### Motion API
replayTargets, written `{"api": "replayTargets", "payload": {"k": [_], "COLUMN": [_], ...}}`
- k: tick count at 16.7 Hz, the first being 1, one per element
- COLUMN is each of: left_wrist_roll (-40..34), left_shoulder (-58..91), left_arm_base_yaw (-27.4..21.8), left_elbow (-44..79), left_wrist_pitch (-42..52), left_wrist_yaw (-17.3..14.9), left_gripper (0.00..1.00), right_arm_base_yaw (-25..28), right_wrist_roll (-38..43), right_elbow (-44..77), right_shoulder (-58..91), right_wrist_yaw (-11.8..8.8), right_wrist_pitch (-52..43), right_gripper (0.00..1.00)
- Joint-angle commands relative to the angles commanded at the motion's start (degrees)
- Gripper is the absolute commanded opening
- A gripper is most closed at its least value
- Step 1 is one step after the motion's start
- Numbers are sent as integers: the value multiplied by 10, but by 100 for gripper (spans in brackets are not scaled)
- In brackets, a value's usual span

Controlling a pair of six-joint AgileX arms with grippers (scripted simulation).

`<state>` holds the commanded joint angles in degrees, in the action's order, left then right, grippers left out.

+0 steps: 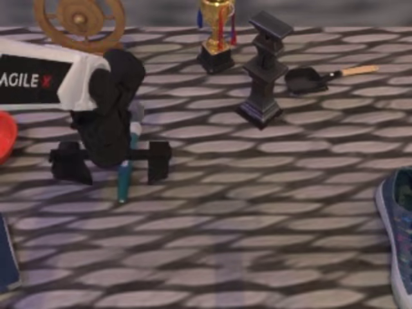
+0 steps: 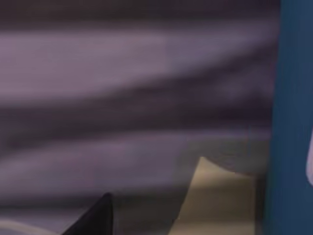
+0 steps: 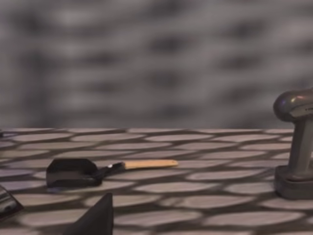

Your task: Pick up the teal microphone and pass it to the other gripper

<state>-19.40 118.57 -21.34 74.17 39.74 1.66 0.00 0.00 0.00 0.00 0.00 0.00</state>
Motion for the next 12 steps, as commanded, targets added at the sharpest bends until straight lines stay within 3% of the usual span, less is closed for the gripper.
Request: {"api": "replayTargets", "payload": {"k": [7, 12], "left_wrist_roll": [1, 1], "left_shoulder": [30, 30], "left_arm_base_yaw": [1, 1], "left_elbow": [-19, -19], "left_wrist_pitch": [-44, -44], "left_wrist_yaw": [0, 0], "left_gripper": [100, 62], "right_arm_base_yaw": [0, 0], "right_wrist_roll": [0, 0], "right_elbow": [0, 0], "right_shoulder": [0, 0], "right_wrist_yaw": [0, 0], "right_wrist_pitch": [0, 0], "right_gripper": [100, 100]}}
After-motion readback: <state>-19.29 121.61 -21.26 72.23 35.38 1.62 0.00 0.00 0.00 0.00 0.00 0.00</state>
